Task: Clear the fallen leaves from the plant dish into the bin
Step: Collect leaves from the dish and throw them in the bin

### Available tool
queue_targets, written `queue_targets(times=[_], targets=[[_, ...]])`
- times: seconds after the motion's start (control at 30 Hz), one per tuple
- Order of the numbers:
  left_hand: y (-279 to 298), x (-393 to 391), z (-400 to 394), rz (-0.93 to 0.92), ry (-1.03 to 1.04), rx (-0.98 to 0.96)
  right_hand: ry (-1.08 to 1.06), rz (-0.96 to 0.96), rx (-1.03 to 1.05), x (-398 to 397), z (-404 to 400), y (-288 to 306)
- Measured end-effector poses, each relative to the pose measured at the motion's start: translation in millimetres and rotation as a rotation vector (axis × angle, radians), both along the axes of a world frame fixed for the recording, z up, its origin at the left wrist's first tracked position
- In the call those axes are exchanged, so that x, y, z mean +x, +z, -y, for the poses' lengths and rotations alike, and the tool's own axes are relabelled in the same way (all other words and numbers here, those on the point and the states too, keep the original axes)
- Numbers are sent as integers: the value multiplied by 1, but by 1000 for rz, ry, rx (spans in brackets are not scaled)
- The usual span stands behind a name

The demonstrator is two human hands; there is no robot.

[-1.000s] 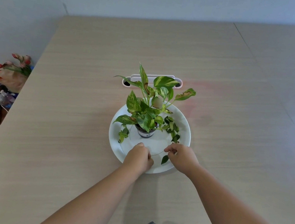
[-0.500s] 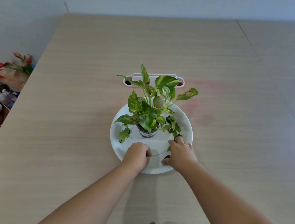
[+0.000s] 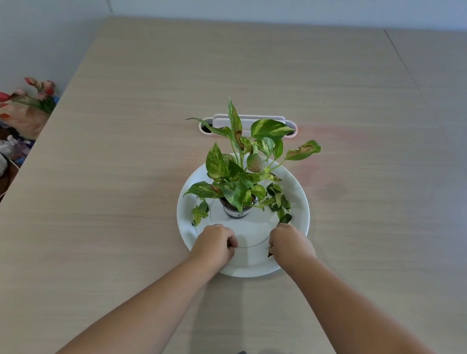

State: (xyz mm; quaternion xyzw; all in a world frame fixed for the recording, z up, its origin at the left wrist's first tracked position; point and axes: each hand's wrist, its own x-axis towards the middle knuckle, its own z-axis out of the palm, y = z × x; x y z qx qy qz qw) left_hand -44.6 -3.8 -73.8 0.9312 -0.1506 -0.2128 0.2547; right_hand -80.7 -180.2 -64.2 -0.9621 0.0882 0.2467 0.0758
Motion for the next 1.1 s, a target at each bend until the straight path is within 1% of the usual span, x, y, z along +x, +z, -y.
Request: queue_targets(times=[0.07, 0.13, 0.2, 0.27, 0.33, 0.4, 0.5, 0.67, 0.73, 0.8, 0.93, 1.03, 1.1], targets=[[0, 0, -1, 1, -3, -2, 69, -10, -12, 2, 2, -3], [0, 0, -1, 1, -1, -5, 116, -23, 25, 4, 6, -5], [1, 0, -1, 0, 0, -9, 106, -30, 112, 6, 11, -5], [1, 0, -1, -6, -1, -7, 51, -2, 206, 8, 17, -2], [1, 1, -1, -22, 0, -6, -97, 84, 346, 9, 21, 5], [1, 1, -1, -41, 16, -17, -315, 196, 502, 10, 25, 14], [5, -1, 2, -71, 73, -83, -592, 332, 675, 8, 35, 28], [21, -15, 27, -159, 150, -260, -954, 407, 986, -11, 55, 30], [28, -24, 45, -217, 160, -327, -1054, 431, 1118, -24, 60, 27], [35, -33, 62, -274, 156, -369, -1123, 451, 1206, -38, 62, 25], [46, -58, 103, -369, 73, -457, -1296, 509, 1359, -74, 76, 23], [51, -82, 135, -456, -3, -450, -1402, 561, 1434, -110, 98, 26], [52, -99, 158, -487, -57, -432, -1457, 615, 1450, -139, 116, 28]])
